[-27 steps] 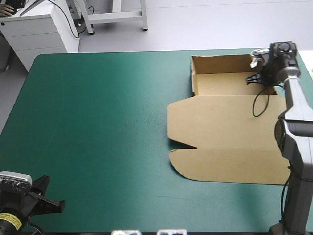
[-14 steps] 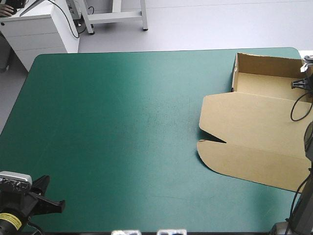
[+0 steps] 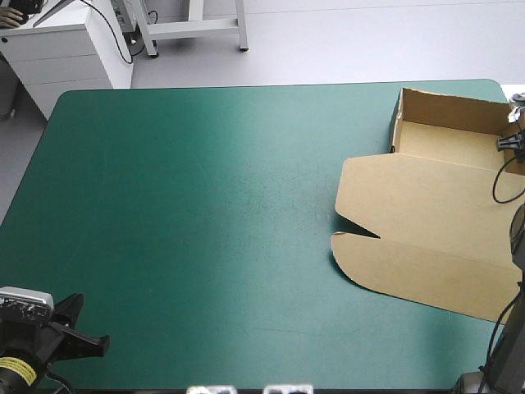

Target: Fold the box

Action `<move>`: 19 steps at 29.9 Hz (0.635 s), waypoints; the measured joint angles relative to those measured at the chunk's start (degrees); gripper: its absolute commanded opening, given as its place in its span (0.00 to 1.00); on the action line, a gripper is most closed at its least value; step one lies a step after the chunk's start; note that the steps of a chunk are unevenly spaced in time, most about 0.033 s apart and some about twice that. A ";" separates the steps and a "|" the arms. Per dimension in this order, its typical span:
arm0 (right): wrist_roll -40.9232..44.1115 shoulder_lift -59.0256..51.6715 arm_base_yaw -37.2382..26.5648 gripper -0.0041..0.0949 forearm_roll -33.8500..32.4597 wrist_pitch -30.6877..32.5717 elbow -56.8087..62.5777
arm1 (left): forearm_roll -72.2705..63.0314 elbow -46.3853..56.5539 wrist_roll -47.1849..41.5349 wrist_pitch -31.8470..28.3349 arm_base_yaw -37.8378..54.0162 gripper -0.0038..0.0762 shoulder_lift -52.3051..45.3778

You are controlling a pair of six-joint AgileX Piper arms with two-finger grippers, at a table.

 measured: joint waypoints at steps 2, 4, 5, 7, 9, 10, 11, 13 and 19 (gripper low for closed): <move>1.07 -0.14 0.00 0.65 -0.47 0.07 -1.68 | 0.00 0.00 0.00 0.00 0.00 0.04 0.00; 1.85 -0.90 0.00 0.65 -0.52 0.07 -3.07 | 0.00 0.00 0.00 -0.18 0.00 0.04 0.00; 2.08 -1.44 0.00 0.65 -0.37 0.07 -3.49 | 0.00 0.00 0.00 -0.29 0.00 0.04 0.00; 2.74 -3.48 0.21 0.65 -0.31 0.23 -4.34 | 0.00 0.00 0.00 -0.46 0.00 0.04 0.00; 3.27 -6.46 0.75 0.61 -0.12 0.27 -4.80 | 0.00 0.00 0.00 -0.45 0.00 0.04 0.00; 3.40 -7.92 1.20 0.57 0.00 0.27 -4.91 | 0.00 0.00 0.00 -0.45 0.00 0.04 0.00; 3.54 -9.90 1.67 0.49 0.14 0.27 -4.91 | 0.00 0.00 0.00 -0.61 0.00 0.04 0.00; 3.60 -14.31 3.24 0.34 0.61 0.27 -4.91 | 0.00 0.00 0.00 -1.17 0.00 0.04 0.00; 2.65 -28.87 8.41 0.03 9.11 0.29 -5.29 | 0.00 0.00 0.00 -3.52 0.00 0.04 0.00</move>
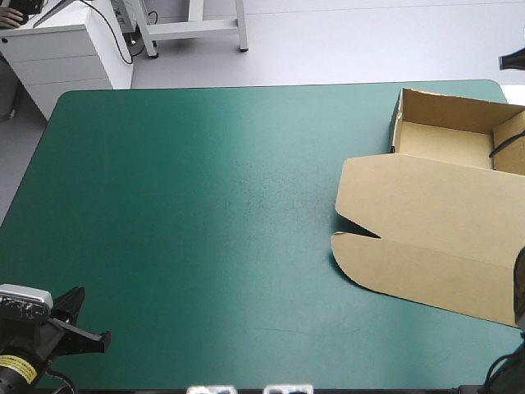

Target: Fold the box

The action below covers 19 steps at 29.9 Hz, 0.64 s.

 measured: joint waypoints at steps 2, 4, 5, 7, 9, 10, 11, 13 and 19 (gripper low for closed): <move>-0.91 -5.39 1.22 0.02 4.58 0.05 -0.12 | 0.00 0.06 0.00 -0.34 0.00 0.04 0.00; -2.08 -10.61 1.90 0.02 8.06 0.05 -0.18 | -0.05 0.09 0.00 -0.46 0.00 0.04 0.00; -2.60 -13.16 2.06 0.02 11.20 0.05 -0.24 | -0.05 0.09 0.00 -0.53 0.00 0.04 0.00; -3.34 -17.64 2.17 0.02 14.76 0.05 -0.18 | -0.05 0.09 0.00 -0.67 0.00 0.04 0.00; -3.63 -22.36 2.17 0.02 16.41 0.05 0.94 | -0.05 0.09 0.00 -0.74 0.00 0.04 0.00; -3.81 -25.24 2.17 0.02 16.96 0.05 2.40 | -0.05 0.09 0.00 -0.74 0.00 0.04 0.00; -4.04 -28.26 2.17 0.02 17.28 0.05 4.46 | -0.05 0.09 0.00 -0.74 0.00 0.04 0.00; -4.92 -34.65 2.17 0.02 17.61 0.05 9.59 | -0.05 0.09 0.00 -0.76 0.00 0.04 0.00; -8.30 -54.09 2.17 0.02 18.39 -0.62 34.97 | -0.05 0.09 0.00 -1.49 0.00 0.04 0.00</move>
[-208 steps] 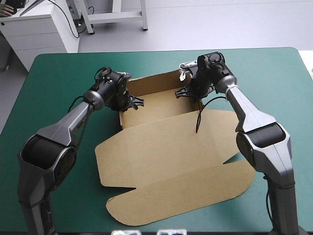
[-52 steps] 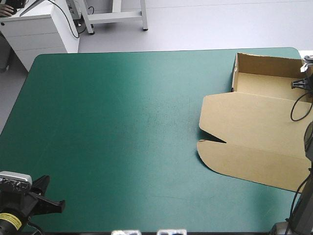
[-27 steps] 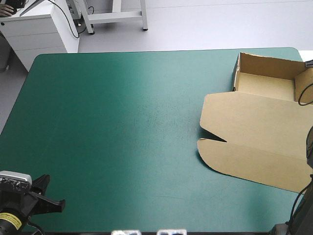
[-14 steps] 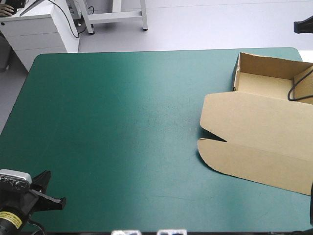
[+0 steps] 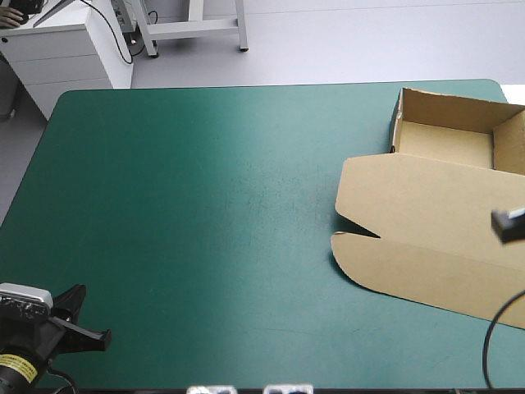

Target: Fold the box

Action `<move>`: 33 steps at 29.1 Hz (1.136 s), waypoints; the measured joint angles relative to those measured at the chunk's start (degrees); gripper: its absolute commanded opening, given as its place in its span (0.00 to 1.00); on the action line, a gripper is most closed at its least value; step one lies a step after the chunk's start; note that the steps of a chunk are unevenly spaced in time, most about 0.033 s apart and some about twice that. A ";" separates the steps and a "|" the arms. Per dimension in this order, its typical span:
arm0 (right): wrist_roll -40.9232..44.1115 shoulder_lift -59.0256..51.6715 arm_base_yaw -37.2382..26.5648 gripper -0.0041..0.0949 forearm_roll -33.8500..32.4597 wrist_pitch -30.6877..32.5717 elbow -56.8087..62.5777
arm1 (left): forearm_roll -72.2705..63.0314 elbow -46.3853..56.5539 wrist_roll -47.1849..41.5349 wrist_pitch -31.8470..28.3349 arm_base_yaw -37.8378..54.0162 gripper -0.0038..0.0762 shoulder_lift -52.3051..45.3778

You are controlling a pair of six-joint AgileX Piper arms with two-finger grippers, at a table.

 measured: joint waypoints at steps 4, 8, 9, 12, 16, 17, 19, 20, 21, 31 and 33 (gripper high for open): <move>-0.78 -13.75 0.00 0.02 0.88 -5.63 18.35 | 0.00 0.00 -0.05 -0.42 0.00 0.04 0.00; -1.47 -25.81 0.00 0.02 1.40 -9.55 34.32 | 0.00 0.00 -0.17 -0.75 0.00 0.04 0.00; -1.70 -27.52 0.00 0.02 1.40 -10.21 36.86 | 0.00 0.00 -0.17 -0.81 0.00 0.04 0.00; -1.23 -31.72 0.00 0.02 1.54 -11.79 43.97 | 0.00 0.00 -0.17 -0.81 0.00 0.04 0.00; -0.18 -35.06 0.19 0.02 3.38 -12.61 51.92 | 0.00 0.00 -0.17 -0.94 0.00 0.04 0.00; -0.31 -35.82 0.40 0.02 4.27 -12.66 54.15 | 0.00 0.00 -0.17 -0.94 0.00 0.04 0.00; -1.05 -37.54 1.29 0.02 5.54 -12.77 58.60 | 0.00 0.00 -0.17 -1.00 0.00 0.04 0.00; -1.28 -38.31 1.62 0.02 5.91 -12.77 60.76 | 0.00 0.00 -0.17 -1.04 0.00 0.04 0.00; -1.56 -39.10 1.99 0.02 6.14 -12.84 62.42 | 0.00 0.03 -0.17 -1.21 0.00 0.04 0.00; -2.89 -48.59 2.33 0.02 8.14 -19.21 76.41 | -0.07 4.75 -0.17 -5.68 0.00 0.04 0.00; -3.01 -48.59 2.33 0.02 9.51 -20.21 76.94 | -0.22 6.90 -0.17 -8.23 0.00 0.04 -0.11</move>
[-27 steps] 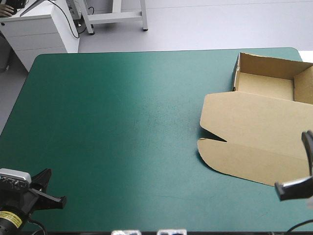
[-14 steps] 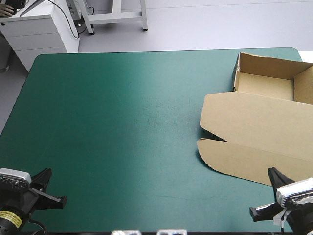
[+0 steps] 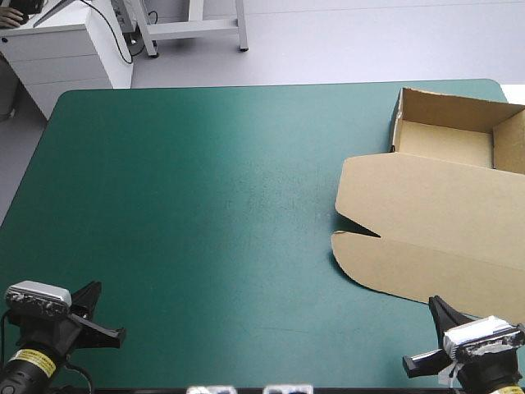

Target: Fold the box

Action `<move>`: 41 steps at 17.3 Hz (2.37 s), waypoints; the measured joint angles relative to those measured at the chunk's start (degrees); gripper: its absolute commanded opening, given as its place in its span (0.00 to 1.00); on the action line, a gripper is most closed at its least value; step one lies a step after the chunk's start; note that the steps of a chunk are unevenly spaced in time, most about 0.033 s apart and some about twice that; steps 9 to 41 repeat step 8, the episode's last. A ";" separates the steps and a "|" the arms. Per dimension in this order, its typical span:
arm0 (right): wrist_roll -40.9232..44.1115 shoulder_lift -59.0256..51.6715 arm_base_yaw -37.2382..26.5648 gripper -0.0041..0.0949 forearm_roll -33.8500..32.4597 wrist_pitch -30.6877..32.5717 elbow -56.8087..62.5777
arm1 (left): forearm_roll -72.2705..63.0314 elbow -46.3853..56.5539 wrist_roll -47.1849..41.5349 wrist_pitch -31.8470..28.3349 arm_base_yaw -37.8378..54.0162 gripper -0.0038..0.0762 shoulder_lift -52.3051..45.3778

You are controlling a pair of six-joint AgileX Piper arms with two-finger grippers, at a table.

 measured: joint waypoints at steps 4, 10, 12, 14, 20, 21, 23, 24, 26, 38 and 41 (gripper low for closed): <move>-0.12 0.00 0.00 0.02 0.62 -0.36 0.13 | -0.69 2.89 -0.23 -3.56 0.00 0.04 -2.22; -0.17 0.00 0.00 0.02 0.62 -0.48 0.13 | -0.74 3.06 -0.22 -3.95 0.00 0.04 -4.37; -0.17 0.00 0.00 0.02 0.62 -0.48 0.13 | -0.74 3.06 -0.22 -3.95 0.00 0.04 -4.37; -0.17 0.00 0.00 0.02 0.62 -0.48 0.13 | -0.74 3.06 -0.22 -3.95 0.00 0.04 -4.37; -0.17 0.00 0.00 0.02 0.62 -0.48 0.13 | -0.74 3.06 -0.22 -3.95 0.00 0.04 -4.37; -0.17 0.00 0.00 0.02 0.62 -0.48 0.13 | -0.74 3.06 -0.22 -3.95 0.00 0.04 -4.37; -0.17 0.00 0.00 0.02 0.62 -0.48 0.13 | -0.74 3.06 -0.22 -3.95 0.00 0.04 -4.37; -0.17 0.00 0.00 0.02 0.62 -0.48 0.13 | -0.74 3.06 -0.22 -3.95 0.00 0.04 -4.37; -0.17 0.00 0.00 0.02 0.62 -0.48 0.13 | -0.74 3.06 -0.22 -3.95 0.00 0.04 -4.37; -0.17 0.00 0.00 0.02 0.62 -0.48 0.13 | -0.74 3.06 -0.22 -3.95 0.00 0.04 -4.37; -0.17 0.00 0.00 0.02 0.62 -0.48 0.13 | -0.74 3.06 -0.22 -3.95 0.00 0.04 -4.37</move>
